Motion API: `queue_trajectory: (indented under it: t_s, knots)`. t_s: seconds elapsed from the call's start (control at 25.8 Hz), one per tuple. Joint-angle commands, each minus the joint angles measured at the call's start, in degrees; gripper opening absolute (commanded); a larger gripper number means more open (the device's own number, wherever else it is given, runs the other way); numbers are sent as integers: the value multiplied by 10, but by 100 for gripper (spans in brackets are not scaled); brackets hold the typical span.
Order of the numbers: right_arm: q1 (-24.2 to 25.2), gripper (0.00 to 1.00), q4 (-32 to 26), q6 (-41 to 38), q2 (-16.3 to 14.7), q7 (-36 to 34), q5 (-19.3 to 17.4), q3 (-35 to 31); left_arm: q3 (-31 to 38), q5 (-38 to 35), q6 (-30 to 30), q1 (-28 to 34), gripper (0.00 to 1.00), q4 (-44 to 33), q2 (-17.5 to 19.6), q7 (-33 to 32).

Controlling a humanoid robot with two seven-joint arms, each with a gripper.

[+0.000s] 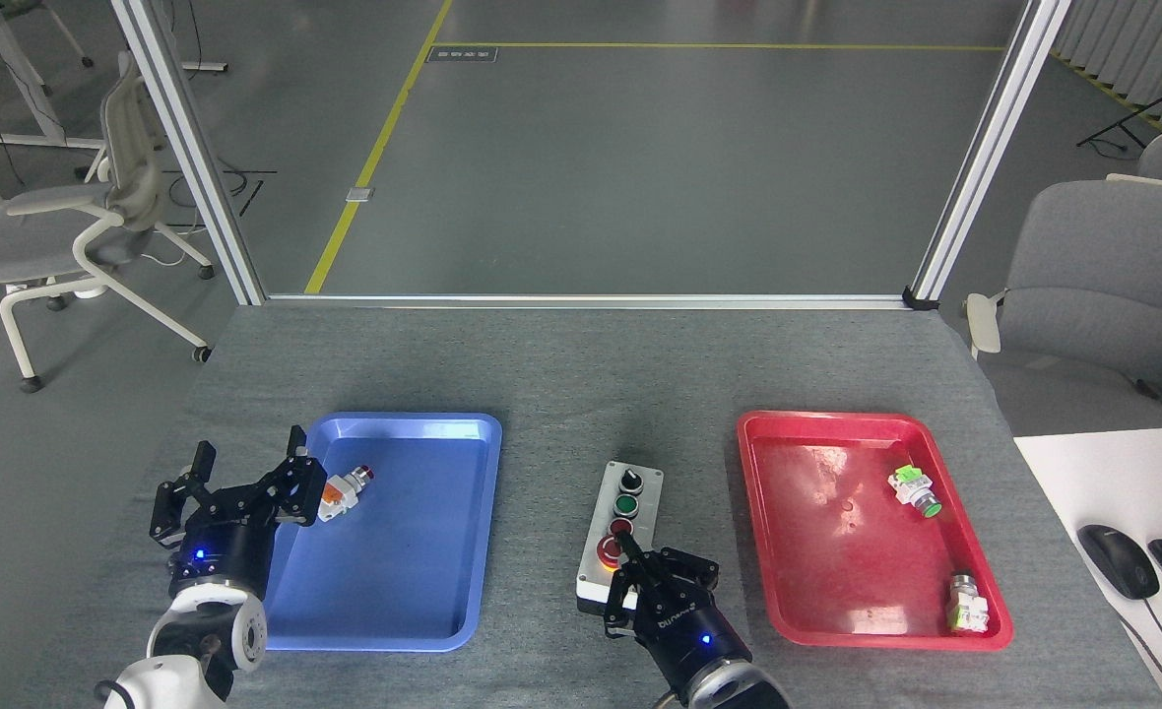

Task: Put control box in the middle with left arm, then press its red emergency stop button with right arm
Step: 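Press down on the red emergency stop button with the right gripper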

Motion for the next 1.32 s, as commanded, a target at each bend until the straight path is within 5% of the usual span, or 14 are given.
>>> queue_trajectory:
  t_s: [0.0, 0.62, 1.01, 1.12, 1.28]
  knots:
    - [-11, 0, 28, 2, 6, -1, 2, 11, 0, -2, 0, 1, 99, 1, 1, 0]
    - [-14, 0, 40, 19, 2, -2, 6, 14, -31, 5, 0, 41, 99, 20, -50, -10]
    - [-20, 2, -18, 56, -5, -5, 1, -30, -30, 9, 0, 41, 99, 20, -50, -10]
    - [-21, 15, -25, 56, -16, -7, 0, -51, -30, 9, 0, 41, 99, 21, -50, -10]
    - [-8, 72, -35, 56, -33, -25, -16, -100, -30, 9, 0, 41, 99, 21, -50, -10]
